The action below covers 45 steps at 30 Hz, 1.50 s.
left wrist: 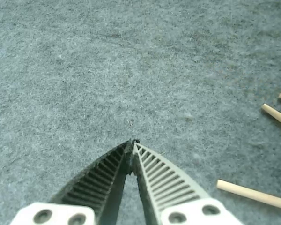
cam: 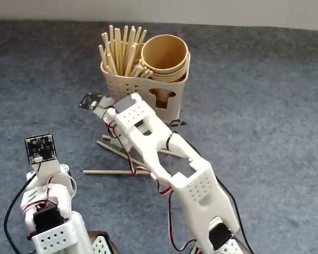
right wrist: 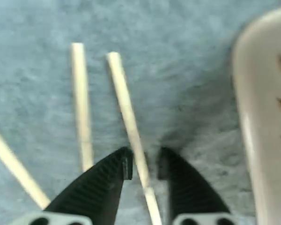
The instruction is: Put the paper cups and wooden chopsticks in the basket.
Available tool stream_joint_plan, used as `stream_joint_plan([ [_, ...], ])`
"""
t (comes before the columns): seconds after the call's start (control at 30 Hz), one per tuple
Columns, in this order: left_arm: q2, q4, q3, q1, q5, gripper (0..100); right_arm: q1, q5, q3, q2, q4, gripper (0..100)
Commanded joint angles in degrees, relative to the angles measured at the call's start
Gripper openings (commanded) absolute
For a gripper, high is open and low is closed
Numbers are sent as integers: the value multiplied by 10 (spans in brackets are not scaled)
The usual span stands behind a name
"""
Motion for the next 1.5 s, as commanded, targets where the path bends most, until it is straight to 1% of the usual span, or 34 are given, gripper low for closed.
stream_joint_plan([
  [0.0,0,1,12,-6,-3,21,5,4,-5,4,-6,3],
  [0.2,0,1,12,-6,-3,21,5,4,-6,-12,26,5],
  [0.37,0,1,12,-6,-3,21,5,3,2,-89,27,5],
  [0.5,0,1,12,-6,-3,21,4,-34,41,-144,39,5],
  [0.77,0,0,12,-6,-3,21,5,-33,126,-259,34,5],
  [1.03,0,0,12,-6,-3,21,5,-37,167,-363,34,5],
  [1.2,0,0,12,-6,-3,21,2,-38,188,-455,33,5],
  [1.47,0,0,12,-6,-3,21,4,-146,183,-558,22,5],
])
